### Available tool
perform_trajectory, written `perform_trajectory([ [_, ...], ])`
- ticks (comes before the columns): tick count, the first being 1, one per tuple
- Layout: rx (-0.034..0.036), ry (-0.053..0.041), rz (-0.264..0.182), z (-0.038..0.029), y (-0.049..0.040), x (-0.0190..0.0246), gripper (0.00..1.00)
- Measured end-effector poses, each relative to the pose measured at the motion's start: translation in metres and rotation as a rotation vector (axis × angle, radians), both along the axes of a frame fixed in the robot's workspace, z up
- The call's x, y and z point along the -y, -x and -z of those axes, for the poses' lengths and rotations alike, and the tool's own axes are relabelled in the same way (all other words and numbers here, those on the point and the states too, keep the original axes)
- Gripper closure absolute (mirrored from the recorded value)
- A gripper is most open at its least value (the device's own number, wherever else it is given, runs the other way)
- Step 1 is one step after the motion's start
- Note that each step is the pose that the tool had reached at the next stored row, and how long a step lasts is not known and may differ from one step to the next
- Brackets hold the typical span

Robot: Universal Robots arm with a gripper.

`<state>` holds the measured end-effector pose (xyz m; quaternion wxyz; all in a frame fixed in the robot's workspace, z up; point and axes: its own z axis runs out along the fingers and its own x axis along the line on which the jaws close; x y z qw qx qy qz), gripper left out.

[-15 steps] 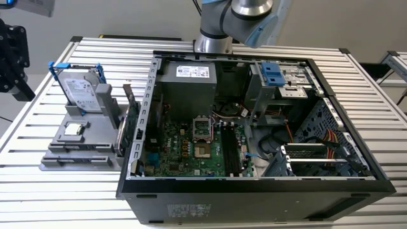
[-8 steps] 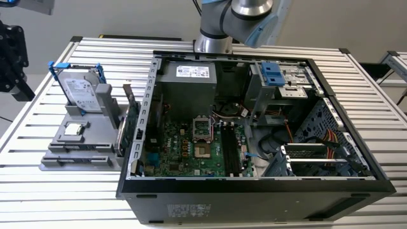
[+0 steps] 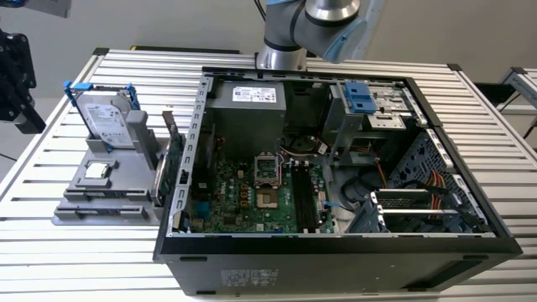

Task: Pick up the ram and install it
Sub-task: 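Pick up the ram and move it above insertion slot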

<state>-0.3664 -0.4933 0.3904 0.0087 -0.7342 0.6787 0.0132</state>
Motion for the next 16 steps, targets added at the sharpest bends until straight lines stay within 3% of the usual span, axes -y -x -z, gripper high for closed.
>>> perform_trajectory([
  [10,0.0,0.0,-0.006,0.0,0.0,0.0,1.0],
  [11,0.0,0.0,-0.006,0.0,0.0,0.0,0.0],
  [16,0.0,0.0,-0.009,0.0,0.0,0.0,0.0],
])
